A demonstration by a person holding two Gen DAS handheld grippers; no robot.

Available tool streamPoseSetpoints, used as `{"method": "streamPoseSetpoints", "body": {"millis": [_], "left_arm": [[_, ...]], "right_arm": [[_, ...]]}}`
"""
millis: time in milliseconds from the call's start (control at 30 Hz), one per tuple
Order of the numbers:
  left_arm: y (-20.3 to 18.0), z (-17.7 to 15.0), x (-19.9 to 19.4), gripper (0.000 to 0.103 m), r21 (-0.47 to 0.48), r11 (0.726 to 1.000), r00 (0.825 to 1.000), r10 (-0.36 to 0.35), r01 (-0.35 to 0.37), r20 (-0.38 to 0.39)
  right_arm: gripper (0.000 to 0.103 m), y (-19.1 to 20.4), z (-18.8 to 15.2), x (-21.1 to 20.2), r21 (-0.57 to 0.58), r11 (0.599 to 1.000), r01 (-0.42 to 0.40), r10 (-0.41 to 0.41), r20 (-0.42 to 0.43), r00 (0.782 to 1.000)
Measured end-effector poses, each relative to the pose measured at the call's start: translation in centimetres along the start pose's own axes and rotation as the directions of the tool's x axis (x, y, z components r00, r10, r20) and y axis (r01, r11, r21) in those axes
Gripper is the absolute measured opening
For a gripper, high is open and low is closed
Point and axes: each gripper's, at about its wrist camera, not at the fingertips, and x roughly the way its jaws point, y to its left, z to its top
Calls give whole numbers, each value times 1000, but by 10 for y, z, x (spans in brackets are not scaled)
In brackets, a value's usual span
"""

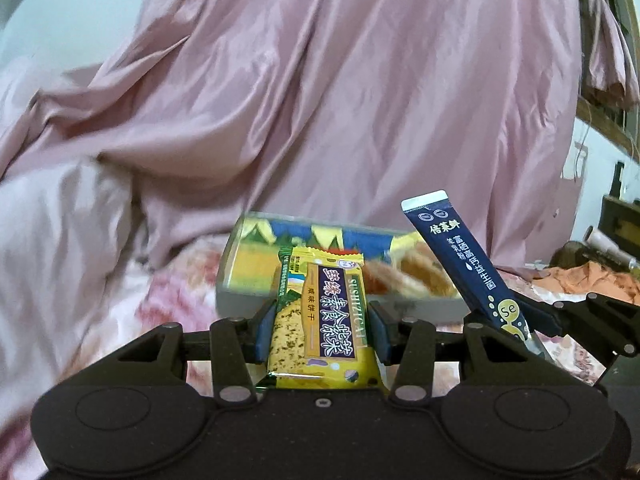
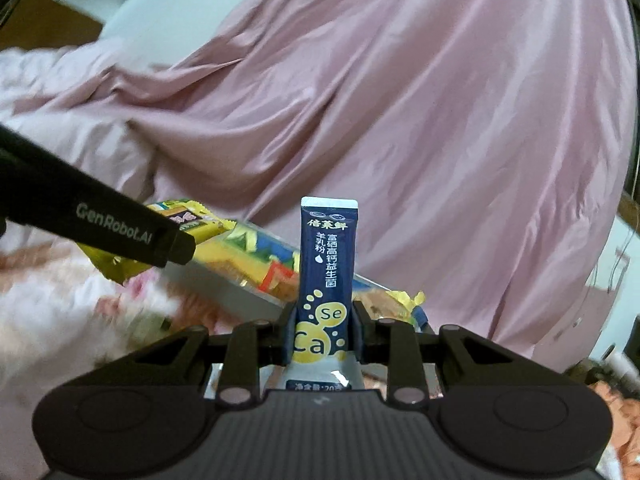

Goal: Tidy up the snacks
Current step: 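Lower both packs into the grey tray and open both tools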

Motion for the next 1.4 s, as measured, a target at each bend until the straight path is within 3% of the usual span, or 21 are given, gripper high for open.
{"method": "streamPoseSetpoints", "body": {"millis": [233,533,733,933,1400], "left_arm": [[-8,38,44,49,56,998,1000,23,-24,16],[-12,59,114,49,47,999,999,3,-1,-47],[-11,54,150,49,14,1000,997,26,-25,-79],[-9,43,178,49,-12,999,992,47,-49,-121],[1,27,201,49,-36,995,985,81,-88,-154]], "right_arm": [[30,-17,6,40,64,998,0,-4,58,998],[30,-38,-10,84,173,984,-30,17,75,997],[30,-44,-11,112,213,976,-50,27,108,994],[30,-57,-17,140,269,961,-69,49,82,995],[30,-59,-21,158,292,951,-103,100,25,995]]}}
